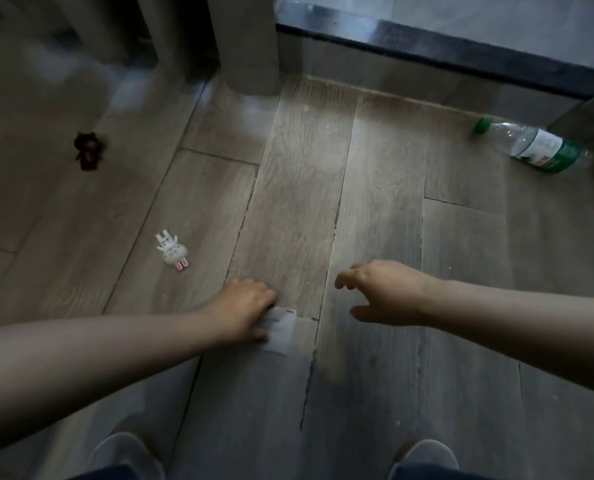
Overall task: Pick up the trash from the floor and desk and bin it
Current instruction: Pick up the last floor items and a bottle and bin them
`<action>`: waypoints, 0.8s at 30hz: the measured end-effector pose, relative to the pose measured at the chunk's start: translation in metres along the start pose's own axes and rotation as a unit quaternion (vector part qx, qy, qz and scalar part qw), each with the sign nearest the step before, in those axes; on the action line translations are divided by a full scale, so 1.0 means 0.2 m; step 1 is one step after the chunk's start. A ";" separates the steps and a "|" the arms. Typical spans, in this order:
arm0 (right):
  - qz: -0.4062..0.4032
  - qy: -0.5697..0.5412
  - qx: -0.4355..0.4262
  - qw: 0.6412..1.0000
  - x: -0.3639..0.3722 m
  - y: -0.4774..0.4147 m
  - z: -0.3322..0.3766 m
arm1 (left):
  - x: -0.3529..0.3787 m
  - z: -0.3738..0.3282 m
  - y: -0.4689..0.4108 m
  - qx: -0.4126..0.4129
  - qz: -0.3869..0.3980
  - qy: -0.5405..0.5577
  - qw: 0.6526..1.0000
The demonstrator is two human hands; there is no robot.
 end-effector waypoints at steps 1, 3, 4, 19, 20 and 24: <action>-0.001 -0.001 -0.003 1.000 0.00 -0.01 0.01 | -0.01 0.04 0.03 -0.019 -0.012 0.006 1.000; 0.000 -0.004 -0.008 1.000 0.01 -0.02 0.02 | -0.04 0.13 0.09 -0.058 -0.048 0.030 0.997; 0.002 -0.004 -0.012 1.000 0.01 -0.03 0.03 | -0.07 0.18 0.13 -0.081 -0.069 0.041 0.993; 0.013 0.008 -0.038 0.999 -0.03 -0.22 0.25 | -0.28 0.58 0.59 -0.220 -0.253 0.142 0.931; 0.009 0.005 -0.037 0.999 -0.04 -0.23 0.25 | -0.25 0.62 0.59 -0.232 -0.264 0.152 0.924; 0.011 0.003 -0.028 1.000 -0.04 -0.26 0.22 | -0.21 0.73 0.56 -0.244 -0.272 0.149 0.919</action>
Point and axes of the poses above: each hand's wrist, its own y-axis away from the middle knuckle, its own x-axis out of the palm, z = x × y, the point moved 9 cm from there along -y, towards the middle knuckle, and after that the axes turned 14 degrees about x, right-handed, at the moved point
